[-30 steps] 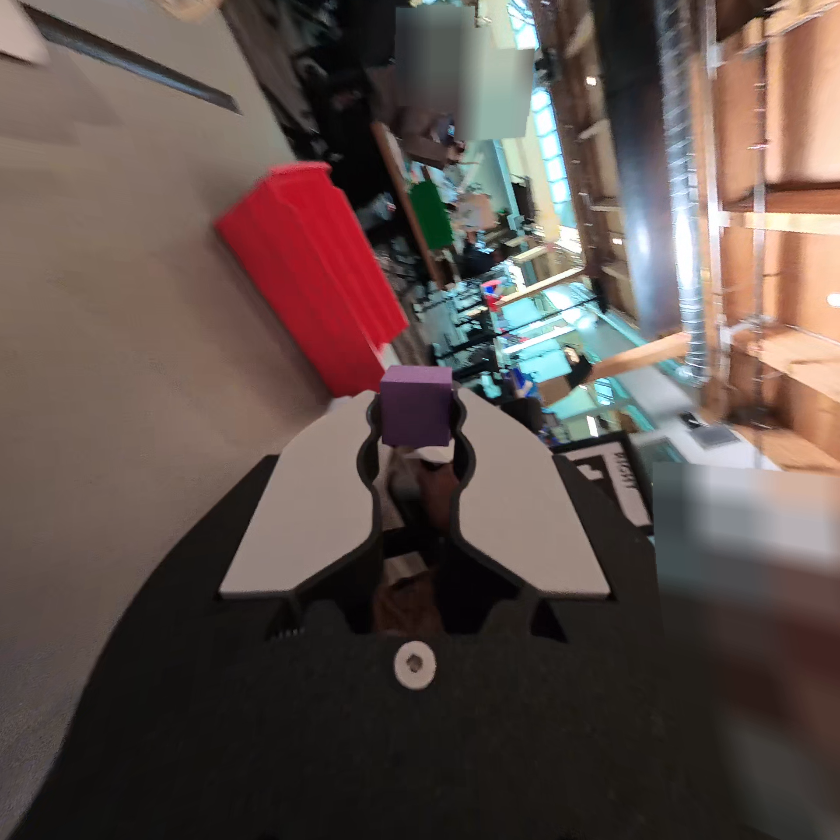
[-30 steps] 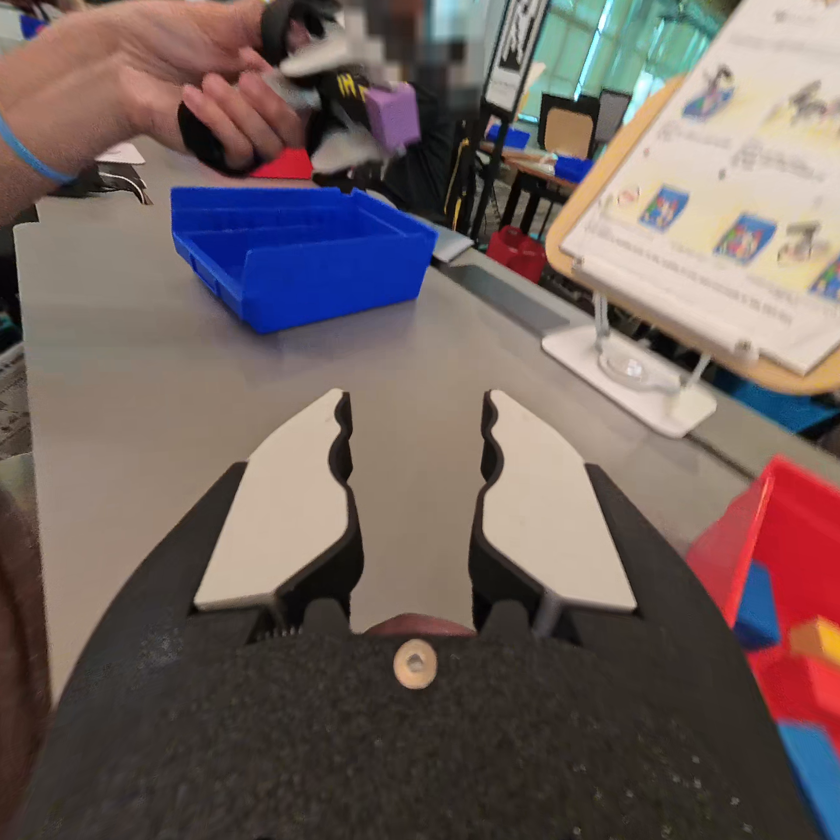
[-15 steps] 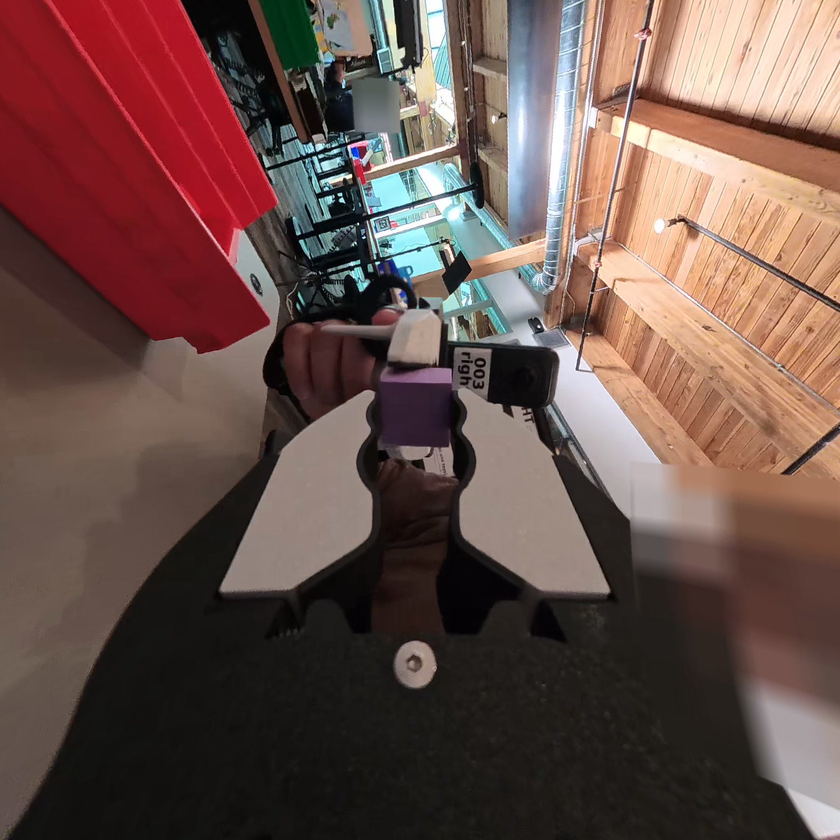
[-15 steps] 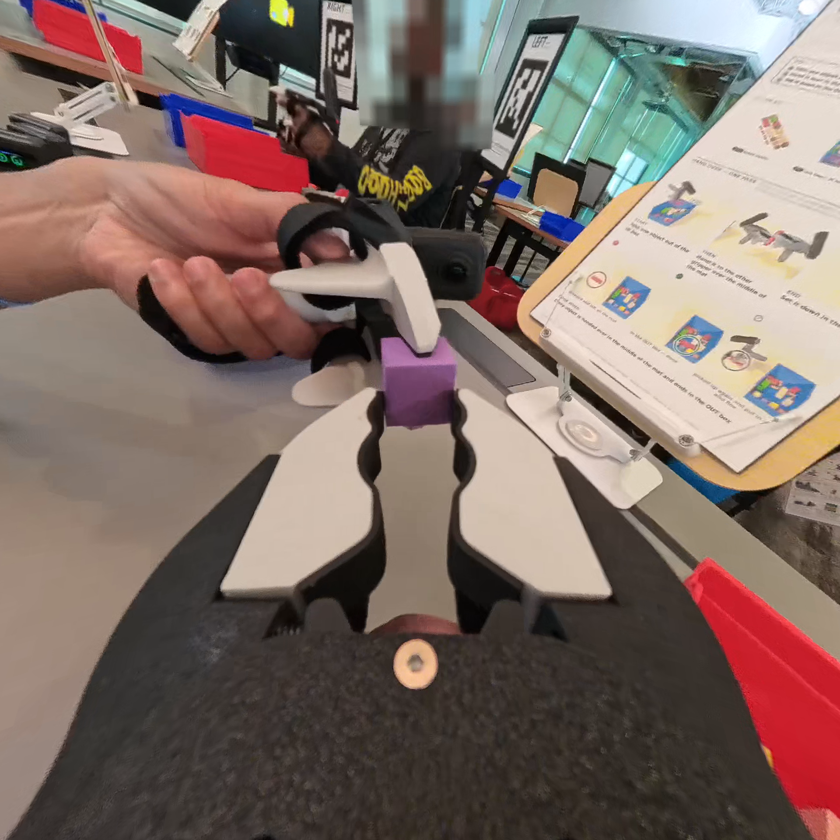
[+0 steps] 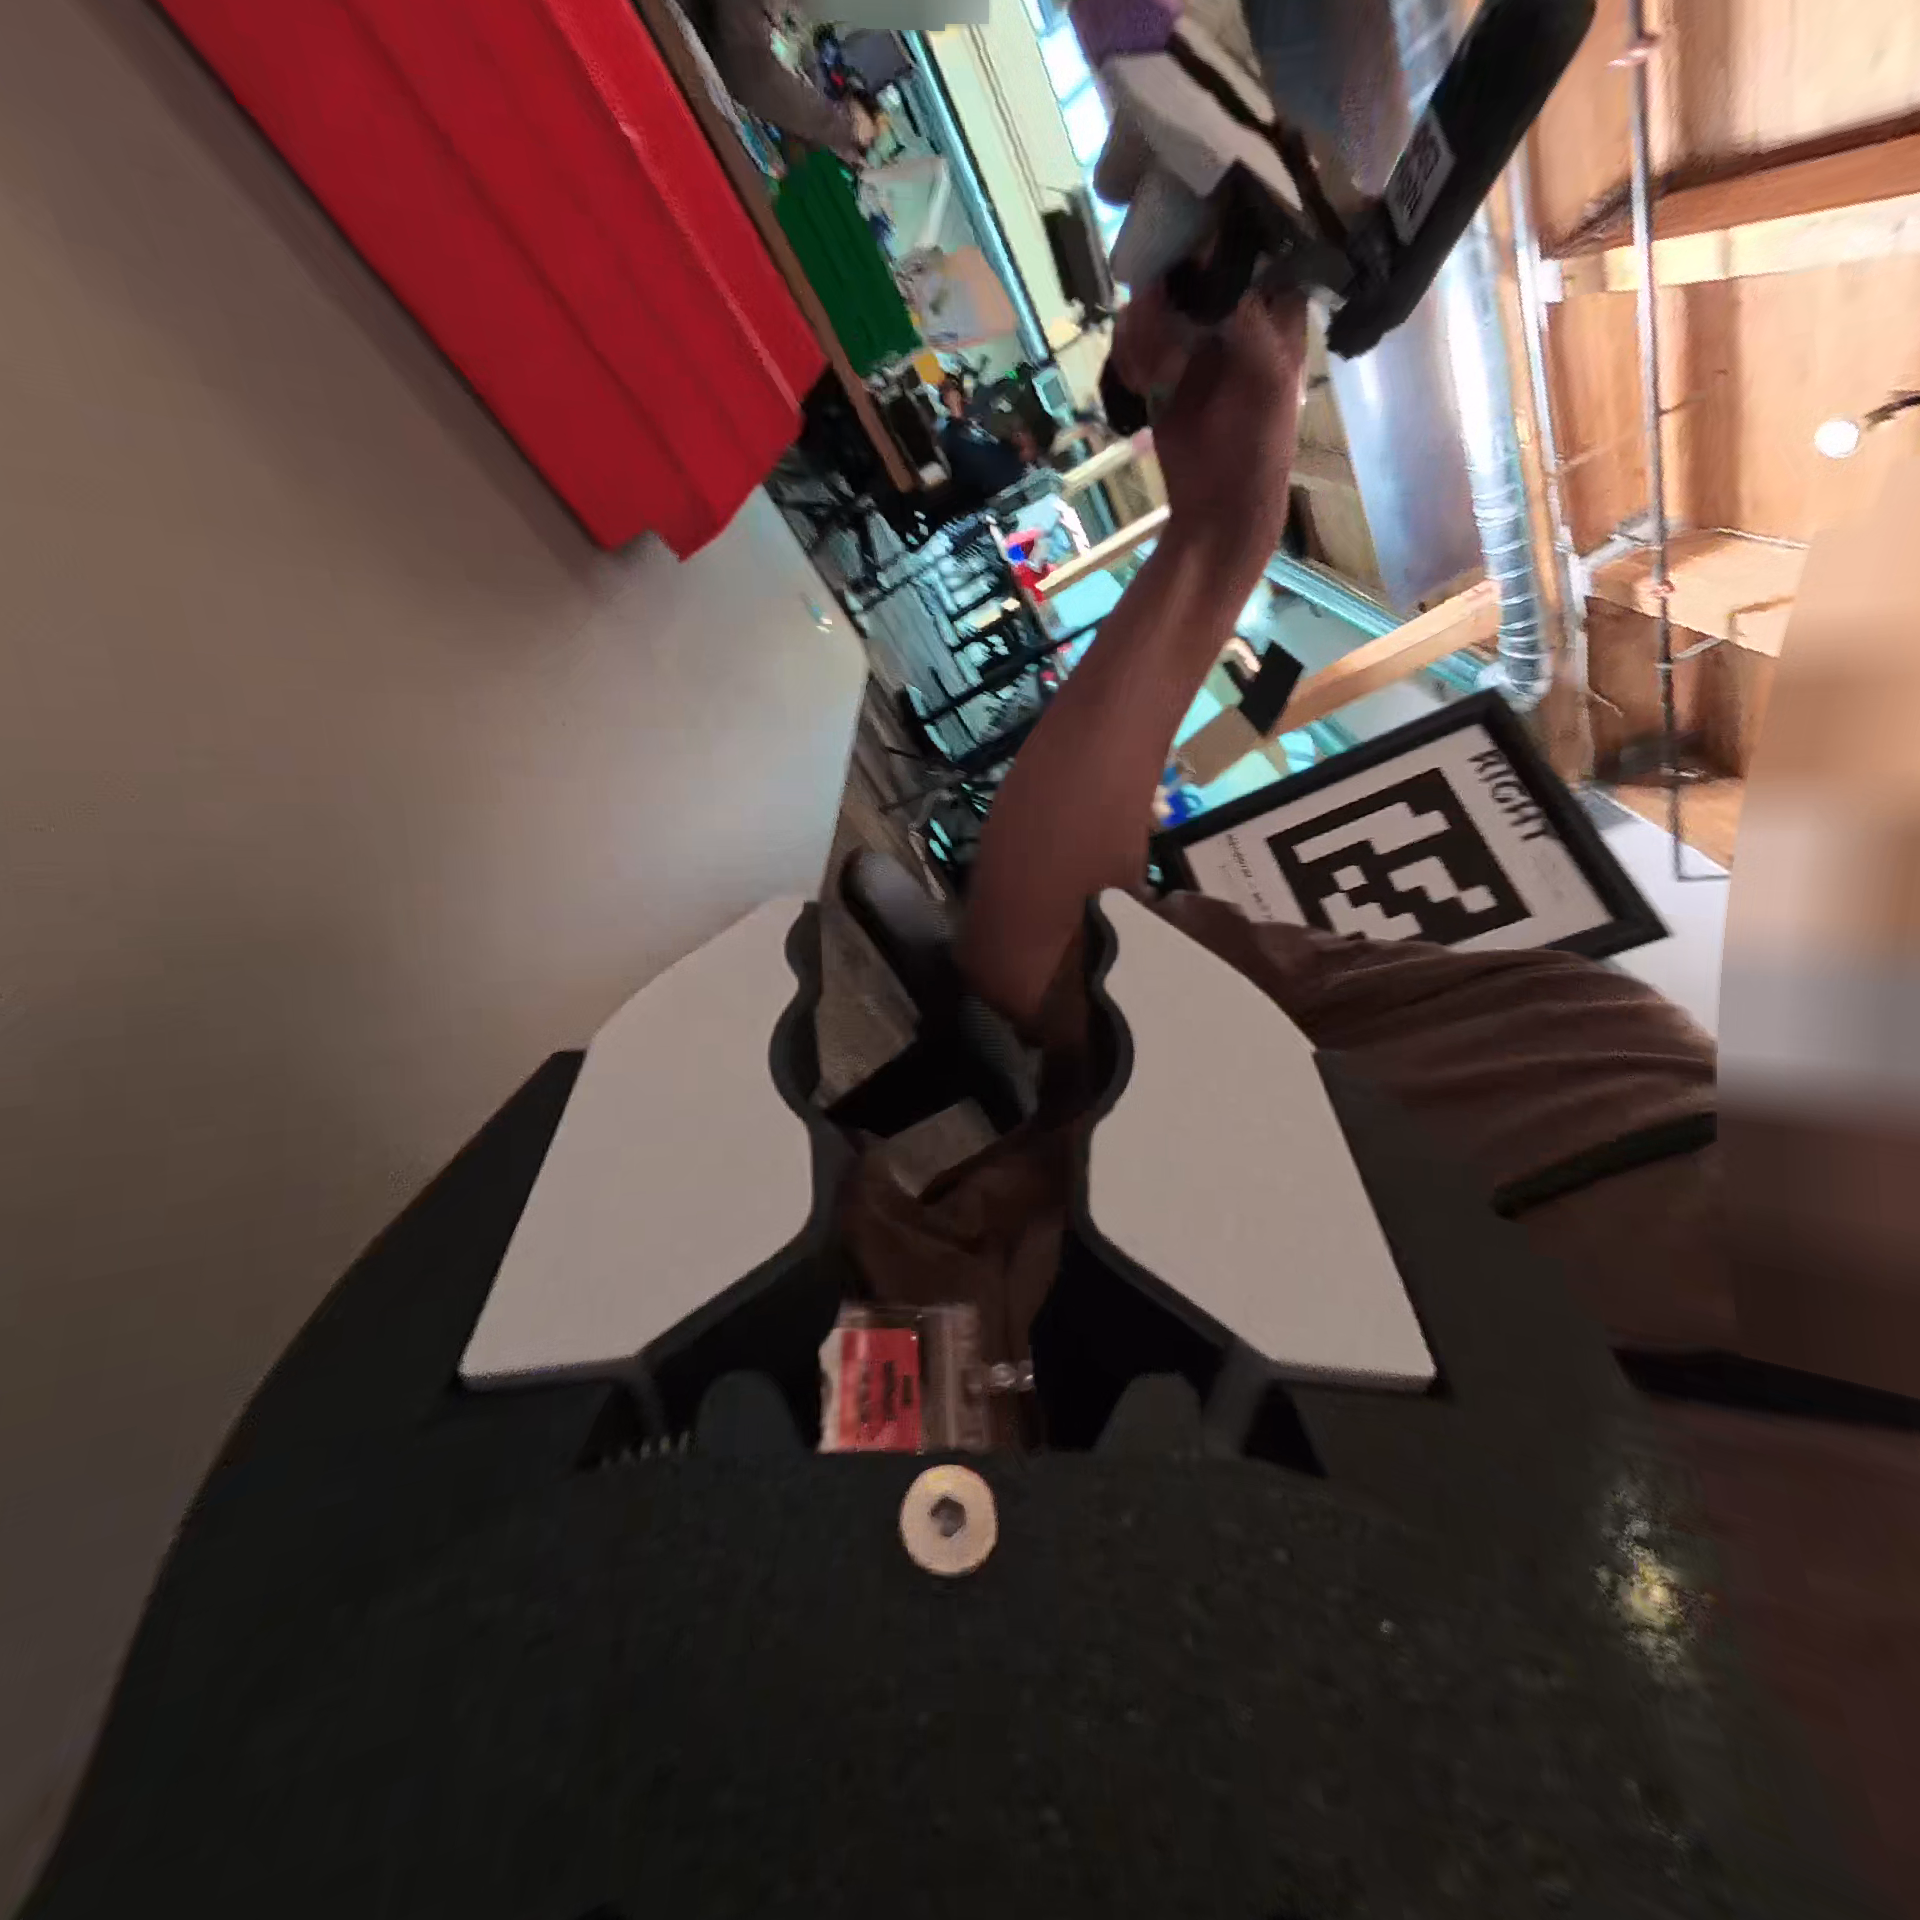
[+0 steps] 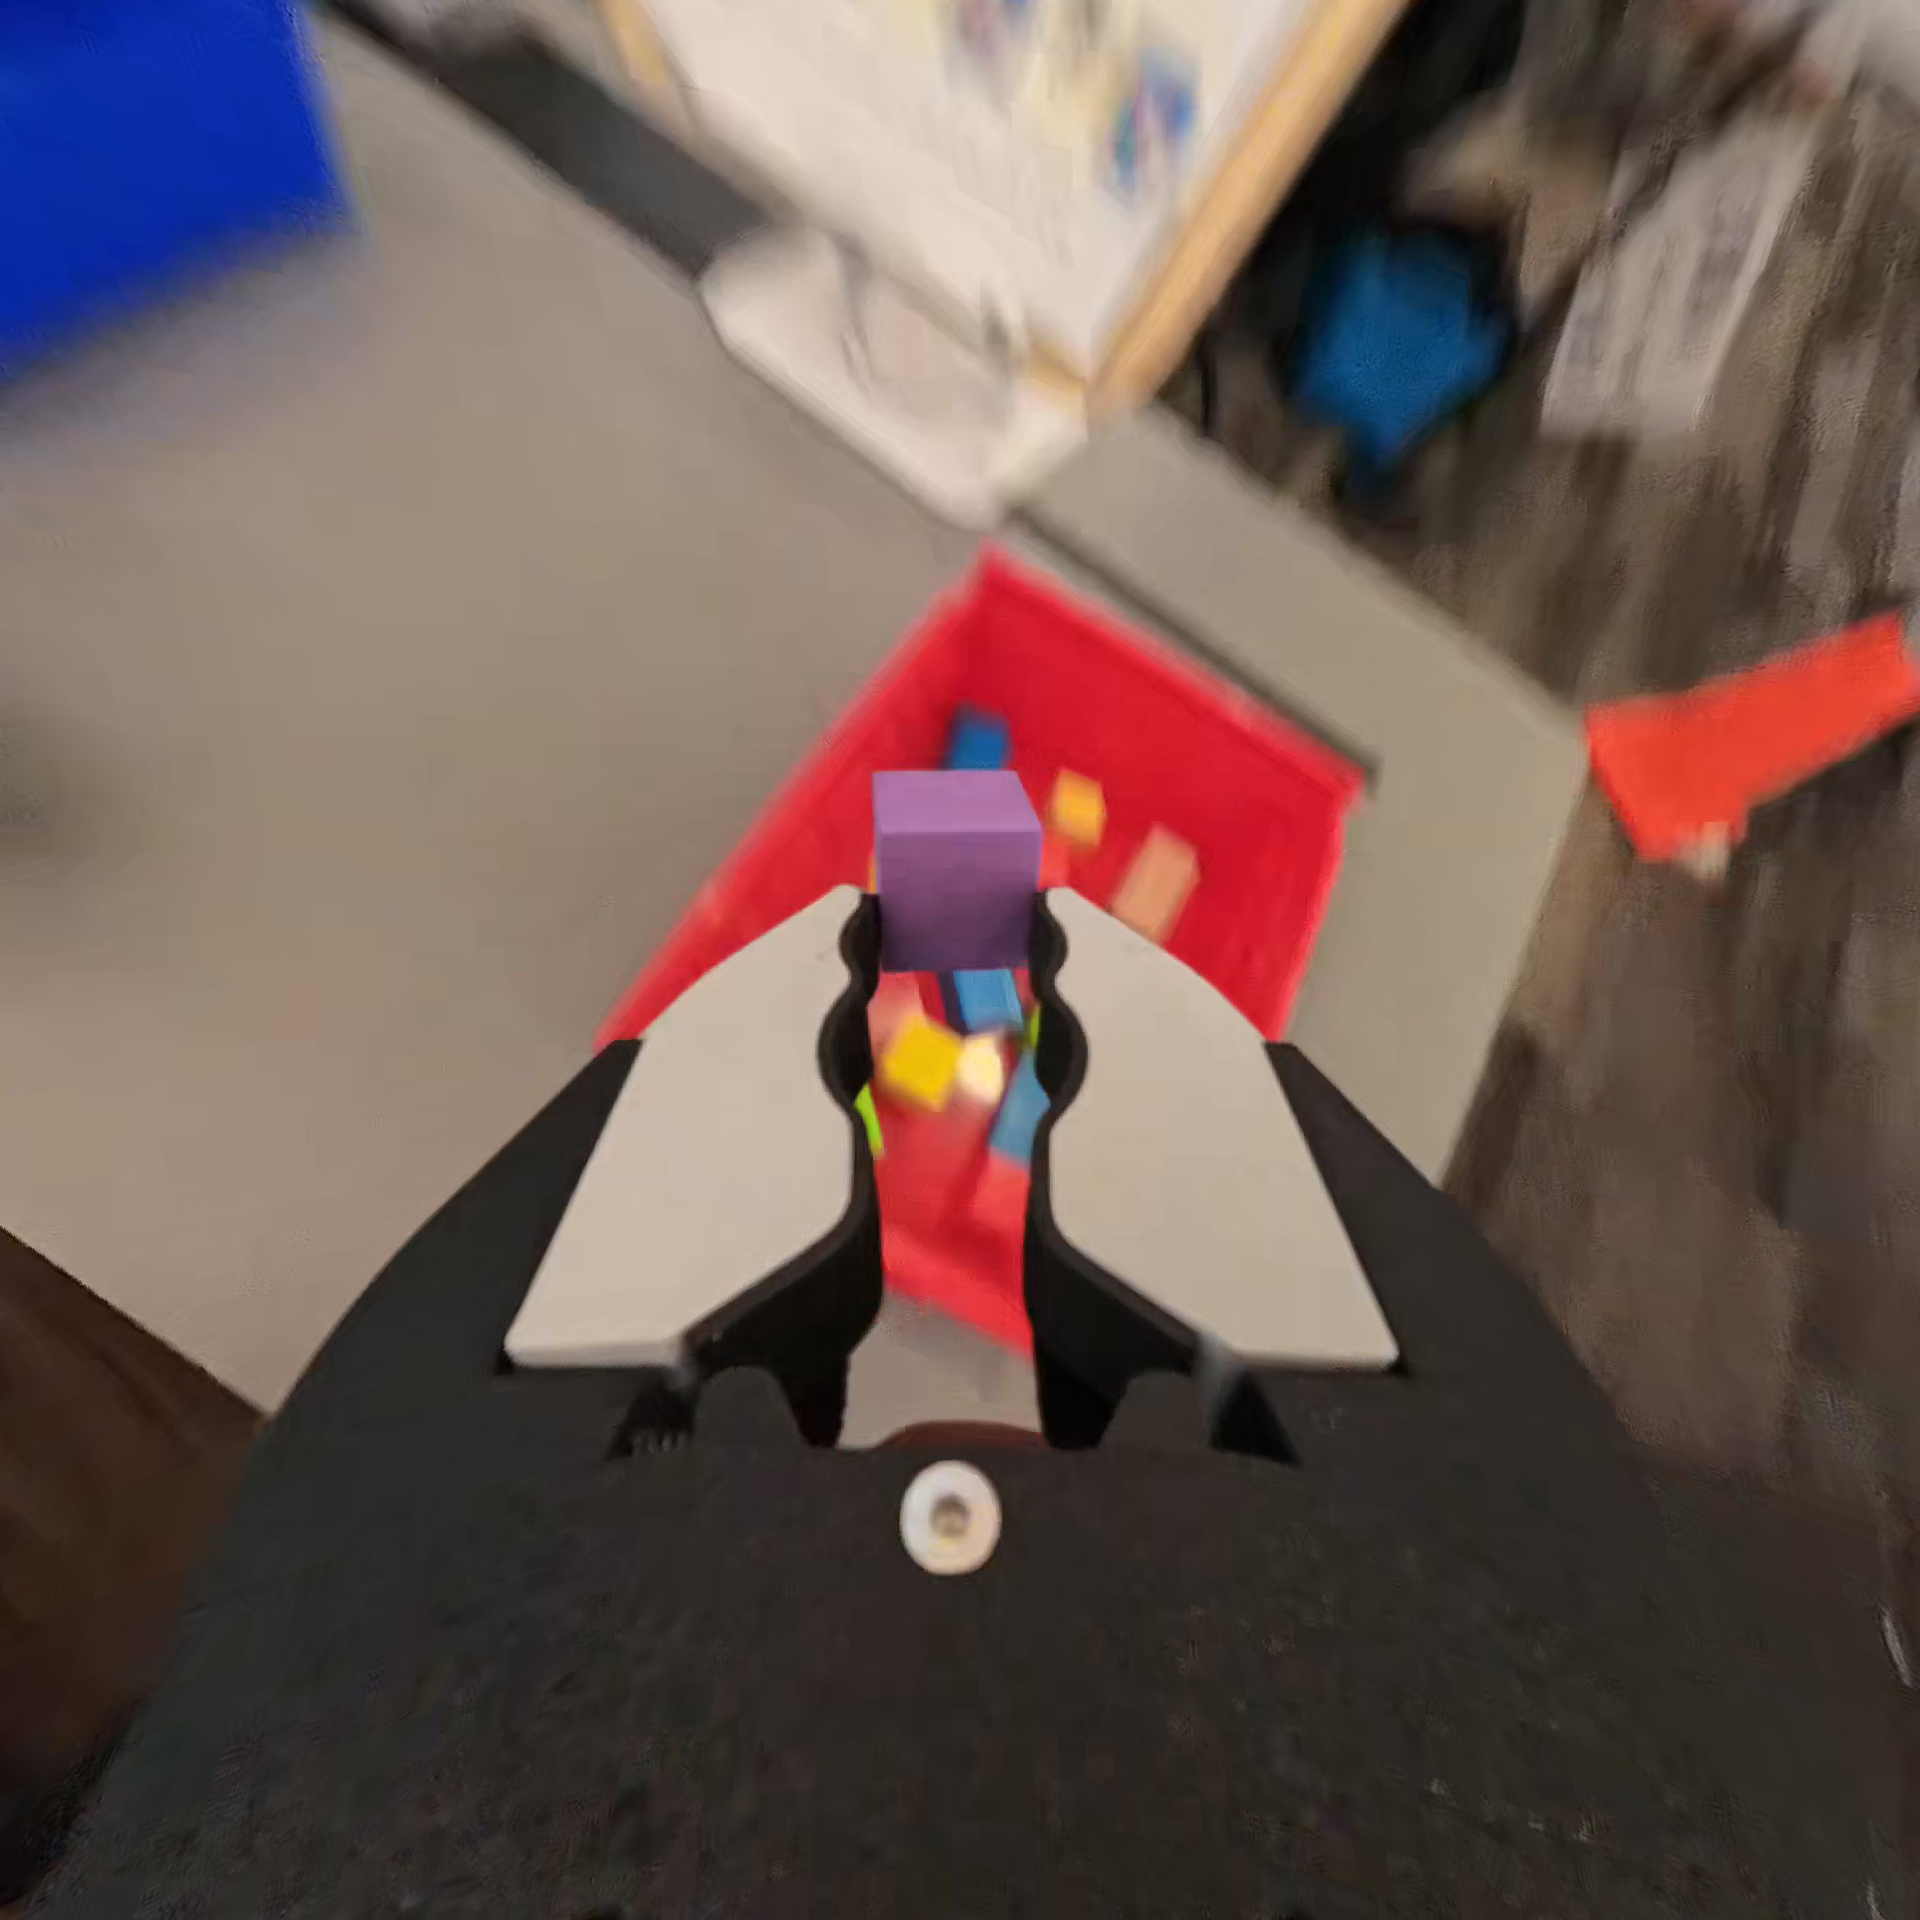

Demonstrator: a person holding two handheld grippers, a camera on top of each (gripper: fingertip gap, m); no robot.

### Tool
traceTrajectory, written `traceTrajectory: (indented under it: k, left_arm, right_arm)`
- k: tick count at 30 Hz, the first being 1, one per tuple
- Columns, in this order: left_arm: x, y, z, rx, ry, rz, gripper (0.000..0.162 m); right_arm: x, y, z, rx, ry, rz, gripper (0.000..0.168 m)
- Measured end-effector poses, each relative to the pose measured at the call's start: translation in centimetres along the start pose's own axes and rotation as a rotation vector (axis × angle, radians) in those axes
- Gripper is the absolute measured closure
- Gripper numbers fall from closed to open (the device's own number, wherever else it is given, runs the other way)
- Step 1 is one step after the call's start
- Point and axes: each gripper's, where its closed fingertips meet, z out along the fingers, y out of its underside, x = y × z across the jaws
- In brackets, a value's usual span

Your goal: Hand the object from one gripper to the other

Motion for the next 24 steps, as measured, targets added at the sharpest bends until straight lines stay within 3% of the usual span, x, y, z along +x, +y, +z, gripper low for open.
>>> traceTrajectory:
  k: [5,8,13,18,24]
  left_arm:
    - [-1.5,1.4,-0.6,0.039,-0.062,0.046,0.118]
    - [-1.6,2.0,0.1,-0.025,-0.062,0.073,0.118]
    - [-1.9,3.7,0.9,-0.106,-0.094,0.118,0.119]
    - [-1.2,3.1,0.6,-0.064,-0.065,0.126,0.121]
    - [-1.5,3.1,0.3,-0.071,-0.083,0.13,0.121]
  right_arm:
    - [0.8,11.4,5.2,-0.551,-0.078,0.089,0.141]
    - [0.1,14.8,7.5,-0.735,-0.154,0.156,0.141]
    - [-0.5,17.8,9.4,-0.891,-0.198,0.168,0.141]
    - [-1.0,18.9,11.3,-0.911,-0.26,0.19,0.141]
    - [-1.6,20.9,11.8,-1.046,-0.271,0.159,0.141]
